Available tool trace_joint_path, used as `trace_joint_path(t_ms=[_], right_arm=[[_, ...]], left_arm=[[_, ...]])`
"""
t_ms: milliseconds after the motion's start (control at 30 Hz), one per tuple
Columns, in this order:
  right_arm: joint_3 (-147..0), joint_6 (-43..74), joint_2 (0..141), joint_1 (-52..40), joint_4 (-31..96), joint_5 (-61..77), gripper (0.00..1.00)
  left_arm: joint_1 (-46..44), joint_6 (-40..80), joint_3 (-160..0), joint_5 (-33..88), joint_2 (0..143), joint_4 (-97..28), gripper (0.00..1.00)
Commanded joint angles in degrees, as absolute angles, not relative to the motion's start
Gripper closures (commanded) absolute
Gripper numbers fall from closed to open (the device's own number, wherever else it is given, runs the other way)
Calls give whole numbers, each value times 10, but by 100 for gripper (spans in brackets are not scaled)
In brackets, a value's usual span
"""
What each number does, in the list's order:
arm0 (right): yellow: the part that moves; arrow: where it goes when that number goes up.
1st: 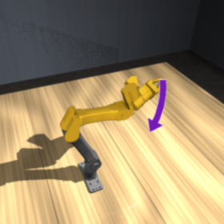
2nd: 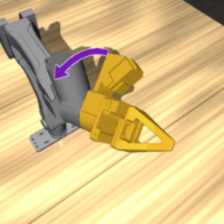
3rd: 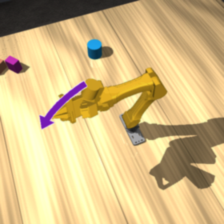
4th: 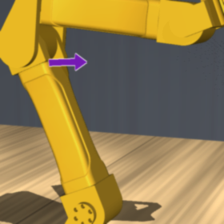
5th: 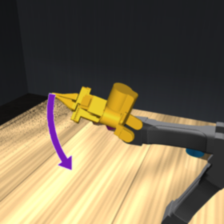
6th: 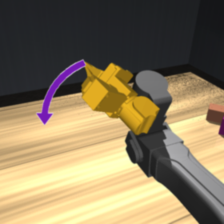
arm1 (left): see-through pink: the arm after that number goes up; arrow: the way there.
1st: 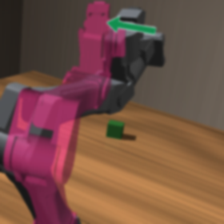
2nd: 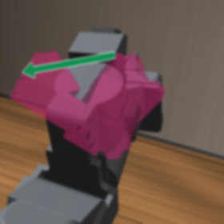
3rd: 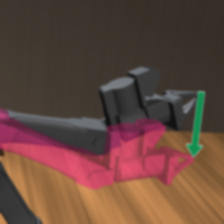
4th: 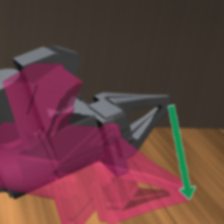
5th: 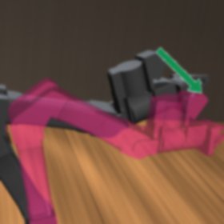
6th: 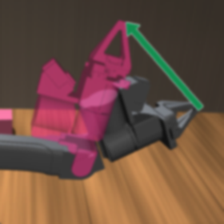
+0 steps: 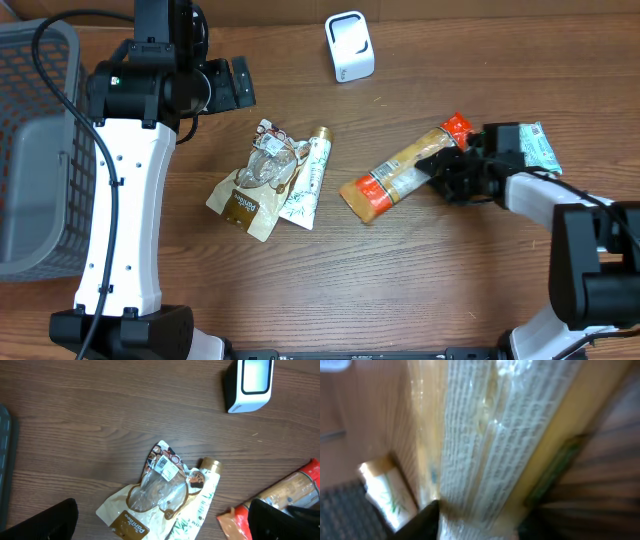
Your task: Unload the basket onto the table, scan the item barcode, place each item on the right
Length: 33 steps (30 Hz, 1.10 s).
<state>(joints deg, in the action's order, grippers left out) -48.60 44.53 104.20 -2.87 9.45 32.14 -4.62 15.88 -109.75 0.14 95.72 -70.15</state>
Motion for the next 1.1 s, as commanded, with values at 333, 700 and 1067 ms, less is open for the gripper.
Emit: trace_joint_path(t_ms=[333,700,1067], right_arm=[[-541,382,1049,-54,208,312,95],[-930,207,1048,-131,713,63,96],[-966,215,1088,-272,775,-105,70]], left_arm=[[-45,148,-1094,-6,955,-701,0],[-45,148,-1094,-6,955,-701,0],[-45,148,-1094,-6,955,-701,0]])
